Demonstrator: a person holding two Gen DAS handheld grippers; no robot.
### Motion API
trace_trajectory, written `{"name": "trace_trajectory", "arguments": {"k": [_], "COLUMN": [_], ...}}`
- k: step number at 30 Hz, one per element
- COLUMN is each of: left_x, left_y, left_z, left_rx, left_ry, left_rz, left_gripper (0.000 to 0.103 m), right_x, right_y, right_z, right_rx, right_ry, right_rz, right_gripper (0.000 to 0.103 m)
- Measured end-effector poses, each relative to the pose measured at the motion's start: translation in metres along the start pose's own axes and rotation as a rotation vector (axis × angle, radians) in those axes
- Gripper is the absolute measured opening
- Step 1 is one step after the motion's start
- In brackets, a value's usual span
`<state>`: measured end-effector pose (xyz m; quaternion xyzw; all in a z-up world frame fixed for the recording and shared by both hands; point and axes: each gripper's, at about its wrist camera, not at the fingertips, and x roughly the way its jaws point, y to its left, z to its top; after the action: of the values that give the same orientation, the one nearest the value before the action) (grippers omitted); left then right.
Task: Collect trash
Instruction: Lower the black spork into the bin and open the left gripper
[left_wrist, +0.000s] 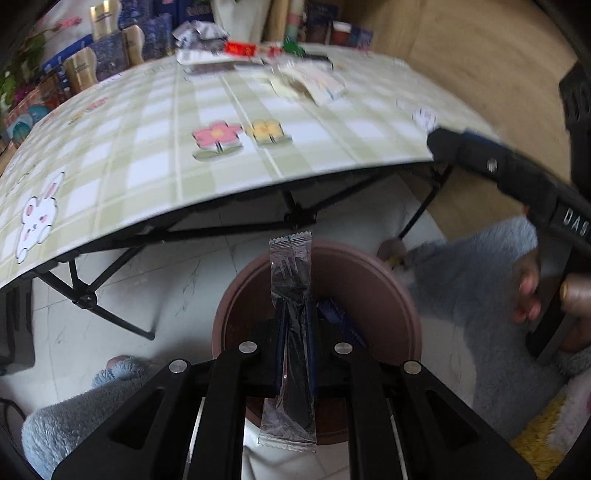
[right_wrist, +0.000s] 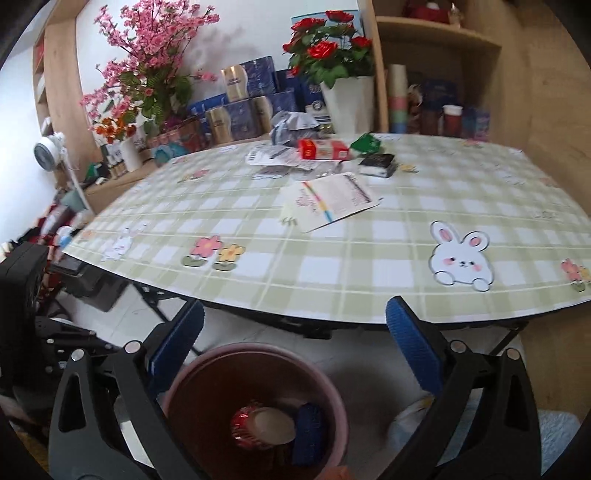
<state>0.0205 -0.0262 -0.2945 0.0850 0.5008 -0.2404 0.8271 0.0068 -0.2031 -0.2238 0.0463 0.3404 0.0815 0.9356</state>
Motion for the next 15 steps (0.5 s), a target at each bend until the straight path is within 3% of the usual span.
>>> {"name": "trace_trajectory", "arguments": {"k": [3,6,8,10,15], "left_x": [0.009,0.007,0.002,-0.006,-0.026], "left_y": [0.001,0.004,0.007,0.011,0.023], "left_z": [-0.002,-0.001,0.0,0.001,0.003], "left_rx": [-0.003,-0.023,-0.041,-0.068,-0.132], "left_ry": [0.038,0.023,0.002,-0.035,-0.133], "left_rz": [0.004,0.01,0.011,0.018,0.049], "left_gripper": [0.01,0.014,0.03,0.058,0.084], "right_x": [0.002,0.001,0.0,0.002,0.001], "right_y": [-0.003,-0.005,-0.008,-0.013,-0.018], "right_z": [-0.003,-0.005,-0.005,-0.005,-0.006], "right_rx": [0.004,0.006,0.012,0.033,0.055], "right_ry": [0.008,0.006,0.003,0.003,-0.008], "right_rz": [0.0,-0.014,-0.03,-0.041,-0.061], "right_gripper": [0.097,0.097,0.097,0.097,0.097]}}
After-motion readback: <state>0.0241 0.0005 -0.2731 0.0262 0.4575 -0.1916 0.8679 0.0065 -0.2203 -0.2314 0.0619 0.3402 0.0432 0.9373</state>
